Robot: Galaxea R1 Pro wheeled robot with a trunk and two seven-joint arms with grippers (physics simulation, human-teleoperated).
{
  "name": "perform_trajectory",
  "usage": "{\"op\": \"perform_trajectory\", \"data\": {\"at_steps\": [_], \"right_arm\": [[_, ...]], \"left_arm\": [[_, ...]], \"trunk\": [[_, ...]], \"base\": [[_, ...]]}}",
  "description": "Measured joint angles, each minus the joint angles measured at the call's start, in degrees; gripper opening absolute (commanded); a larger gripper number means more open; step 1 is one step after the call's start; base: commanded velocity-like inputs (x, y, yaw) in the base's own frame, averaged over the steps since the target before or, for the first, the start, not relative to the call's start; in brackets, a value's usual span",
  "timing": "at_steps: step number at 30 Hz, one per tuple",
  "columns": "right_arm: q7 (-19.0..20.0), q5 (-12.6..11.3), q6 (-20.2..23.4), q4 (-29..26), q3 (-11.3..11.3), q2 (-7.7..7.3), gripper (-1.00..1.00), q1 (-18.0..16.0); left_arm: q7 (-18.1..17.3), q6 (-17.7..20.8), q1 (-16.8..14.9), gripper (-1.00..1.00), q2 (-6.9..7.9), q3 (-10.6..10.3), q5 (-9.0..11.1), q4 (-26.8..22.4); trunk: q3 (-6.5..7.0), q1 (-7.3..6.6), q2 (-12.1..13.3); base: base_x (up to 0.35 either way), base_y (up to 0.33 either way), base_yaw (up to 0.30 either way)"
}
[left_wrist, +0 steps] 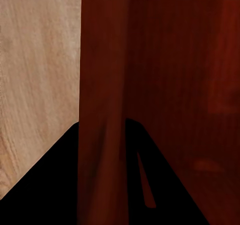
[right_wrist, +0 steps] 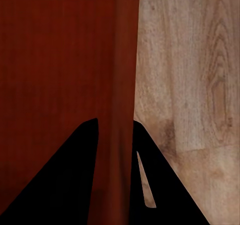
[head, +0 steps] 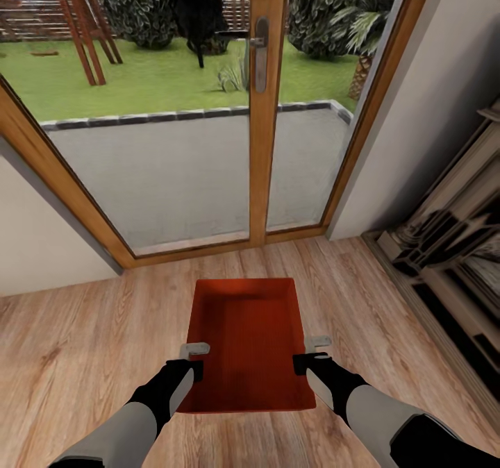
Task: Move the two storage containers from the living room to the garage. In the garage, place one container on the floor and stack the other container on top of it (either order is fine).
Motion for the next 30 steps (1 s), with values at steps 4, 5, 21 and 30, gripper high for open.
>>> {"op": "perform_trajectory", "data": {"at_steps": [4, 5, 21, 30], "right_arm": [[0.0, 0.04, -0.16, 0.0, -0.1, 0.03, -1.0, 0.02], [0.0, 0.05, -0.22, 0.01, -0.13, 0.03, -1.0, 0.03], [0.0, 0.06, -0.45, 0.01, -0.22, 0.05, -1.0, 0.02], [0.0, 0.06, -0.46, 0.01, -0.23, 0.05, -1.0, 0.03]], "left_arm": [[0.0, 0.0, 0.0, -1.0, 0.03, -0.07, 0.0, -0.12], [0.0, 0.0, 0.01, -1.0, 0.04, -0.09, -0.01, -0.16], [-0.01, -0.01, 0.01, -1.0, 0.07, -0.16, -0.06, -0.38], [-0.01, -0.01, 0.01, -1.0, 0.07, -0.17, -0.06, -0.37]], "trunk": [[0.72, -0.88, 1.61], [0.9, -1.1, 2.01], [3.77, -4.62, 8.43], [5.39, -6.6, 12.04]], "base": [[0.0, 0.0, 0.0], [0.0, 0.0, 0.0], [0.0, 0.0, 0.0], [0.0, 0.0, 0.0]]}}
